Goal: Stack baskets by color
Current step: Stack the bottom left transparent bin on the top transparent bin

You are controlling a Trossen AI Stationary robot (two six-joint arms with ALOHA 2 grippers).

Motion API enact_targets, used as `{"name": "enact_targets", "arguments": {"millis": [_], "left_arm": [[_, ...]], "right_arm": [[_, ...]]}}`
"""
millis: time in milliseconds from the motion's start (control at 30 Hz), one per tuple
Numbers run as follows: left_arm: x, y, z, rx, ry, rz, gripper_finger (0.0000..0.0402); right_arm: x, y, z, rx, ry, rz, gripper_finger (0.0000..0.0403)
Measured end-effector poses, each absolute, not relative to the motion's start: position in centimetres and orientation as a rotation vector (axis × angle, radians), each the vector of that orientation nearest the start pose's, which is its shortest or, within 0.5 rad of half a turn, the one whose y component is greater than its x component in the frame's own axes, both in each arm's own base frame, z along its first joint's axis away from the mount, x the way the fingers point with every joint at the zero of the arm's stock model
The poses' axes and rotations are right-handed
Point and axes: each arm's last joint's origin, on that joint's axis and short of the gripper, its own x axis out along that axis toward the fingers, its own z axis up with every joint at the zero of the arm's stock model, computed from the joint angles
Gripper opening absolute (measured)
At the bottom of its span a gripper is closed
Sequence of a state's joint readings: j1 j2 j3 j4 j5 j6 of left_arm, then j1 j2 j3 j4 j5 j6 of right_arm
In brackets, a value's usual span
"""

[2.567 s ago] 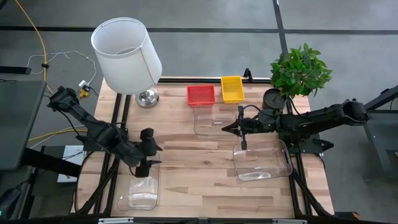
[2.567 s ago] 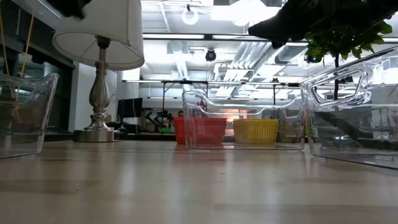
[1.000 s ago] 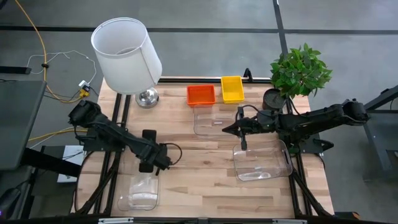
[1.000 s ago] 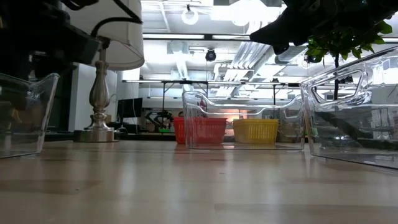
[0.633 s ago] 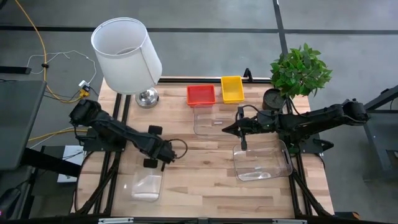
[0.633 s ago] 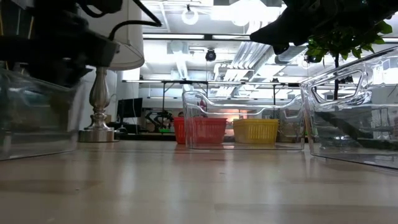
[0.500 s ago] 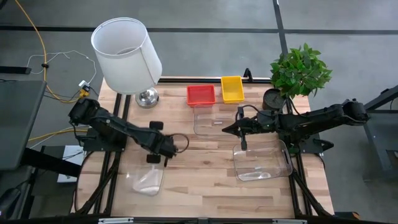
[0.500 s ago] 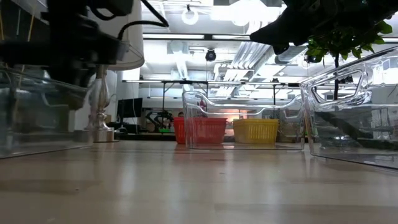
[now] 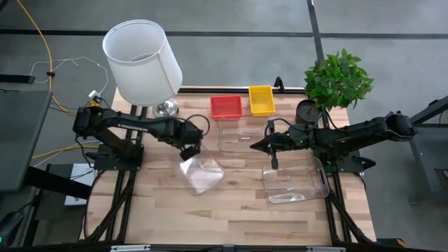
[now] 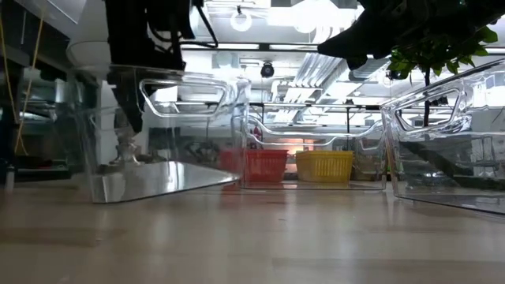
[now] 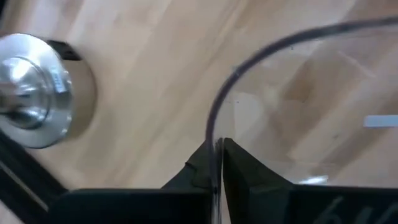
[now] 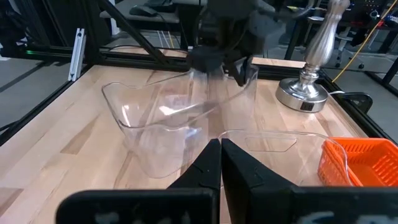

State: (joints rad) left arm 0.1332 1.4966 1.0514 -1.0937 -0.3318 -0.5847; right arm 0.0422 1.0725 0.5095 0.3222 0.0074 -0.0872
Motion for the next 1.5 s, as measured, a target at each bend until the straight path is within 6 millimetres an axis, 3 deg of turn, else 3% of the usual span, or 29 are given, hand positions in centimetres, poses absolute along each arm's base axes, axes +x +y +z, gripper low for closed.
{"name": "enact_targets", "arguments": {"millis": [200,433,667,800,933,1267,1367,1500], "left_arm": [[24.2,3.1,26.1,-0.397,1.226,0.726,0.0001],[22.4,1.7,31.7,-0.361,0.939,0.757,0.0001],[21.3,1.0,34.5,-0.345,0.794,0.766,0.0000],[22.0,0.7,35.1,-0.317,0.688,0.772,0.0000],[24.2,1.2,35.3,-0.287,0.594,0.746,0.0000],[28.1,3.6,36.1,-0.290,0.299,0.858,0.0000],[29.6,3.8,35.1,-0.284,0.262,0.901,0.0000],[31.7,3.9,32.3,-0.307,0.239,0.944,0.0000]], "right_arm": [[22.7,0.9,23.2,-0.094,0.240,0.046,0.0000],[22.3,1.4,23.9,-0.090,0.192,0.095,0.0000],[21.1,2.6,25.5,-0.094,0.111,0.153,0.0000],[20.1,3.0,26.6,-0.094,0.048,0.176,0.0000],[18.8,3.3,28.2,-0.089,-0.059,0.197,0.0000],[15.8,3.3,30.7,-0.087,-0.221,0.217,0.0000],[15.3,3.1,31.0,-0.088,-0.246,0.205,0.0000],[15.1,3.0,31.2,-0.084,-0.255,0.166,0.0000]]}}
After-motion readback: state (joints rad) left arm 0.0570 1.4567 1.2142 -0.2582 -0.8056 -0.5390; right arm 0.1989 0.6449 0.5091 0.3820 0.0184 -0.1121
